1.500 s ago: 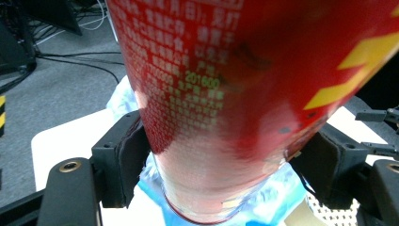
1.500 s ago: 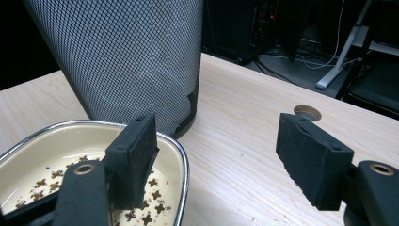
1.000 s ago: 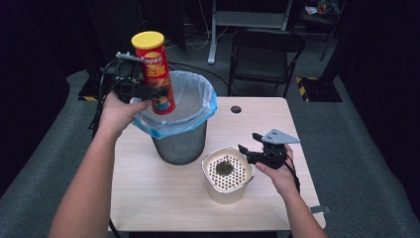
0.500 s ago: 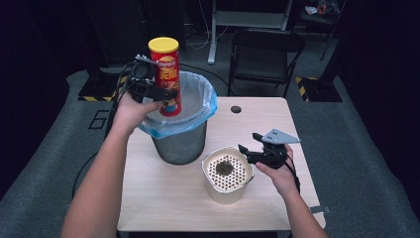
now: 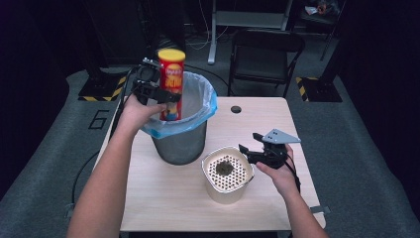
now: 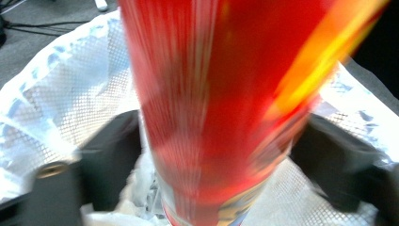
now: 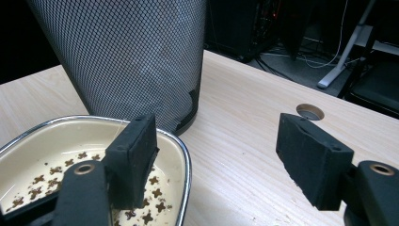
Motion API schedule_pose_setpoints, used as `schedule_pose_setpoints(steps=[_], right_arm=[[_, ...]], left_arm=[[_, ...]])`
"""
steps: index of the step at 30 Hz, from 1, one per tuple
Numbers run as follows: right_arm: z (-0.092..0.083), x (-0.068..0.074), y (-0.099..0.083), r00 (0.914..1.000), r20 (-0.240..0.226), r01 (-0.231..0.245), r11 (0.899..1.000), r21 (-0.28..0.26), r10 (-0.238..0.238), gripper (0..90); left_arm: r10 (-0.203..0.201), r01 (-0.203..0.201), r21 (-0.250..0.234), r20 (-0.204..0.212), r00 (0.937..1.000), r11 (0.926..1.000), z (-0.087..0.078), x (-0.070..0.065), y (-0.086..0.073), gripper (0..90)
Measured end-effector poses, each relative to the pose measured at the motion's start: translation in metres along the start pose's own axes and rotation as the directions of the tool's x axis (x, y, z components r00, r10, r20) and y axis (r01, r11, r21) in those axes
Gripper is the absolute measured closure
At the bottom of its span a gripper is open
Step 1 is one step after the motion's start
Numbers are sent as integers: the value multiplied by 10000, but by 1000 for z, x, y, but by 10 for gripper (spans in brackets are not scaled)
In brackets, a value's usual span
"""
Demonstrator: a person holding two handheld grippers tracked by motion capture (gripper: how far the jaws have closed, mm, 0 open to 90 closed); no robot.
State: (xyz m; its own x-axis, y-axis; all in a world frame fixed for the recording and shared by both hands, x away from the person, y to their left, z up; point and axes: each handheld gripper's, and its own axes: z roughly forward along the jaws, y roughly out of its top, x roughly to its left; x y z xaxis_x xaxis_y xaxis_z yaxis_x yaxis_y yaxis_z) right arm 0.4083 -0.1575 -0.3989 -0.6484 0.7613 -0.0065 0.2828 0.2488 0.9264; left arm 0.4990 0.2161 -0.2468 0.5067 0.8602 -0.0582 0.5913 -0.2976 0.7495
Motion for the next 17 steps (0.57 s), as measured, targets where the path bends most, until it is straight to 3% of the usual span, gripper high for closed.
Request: schedule_pose_setpoints(steps=[2, 9, 14, 17], right_arm=[[-1, -1, 0, 10000, -9, -35, 10000, -20, 35, 294], [-1, -1, 0, 10000, 36, -76, 10000, -1, 76, 294], [-1, -1, 0, 10000, 21, 28, 10000, 27, -28, 294], [-2, -2, 0, 10000, 46, -27, 10000, -6, 27, 294]], left_arm=[[-142, 144, -105, 220, 9997, 9998, -4, 4, -4, 147], [-228, 251, -551, 425, 9988, 9982, -24, 11, -17, 175], [-90, 115, -418, 602, 9981, 9991, -36, 15, -30, 204], [-222, 264, -645, 660, 9976, 9976, -45, 16, -38, 217]])
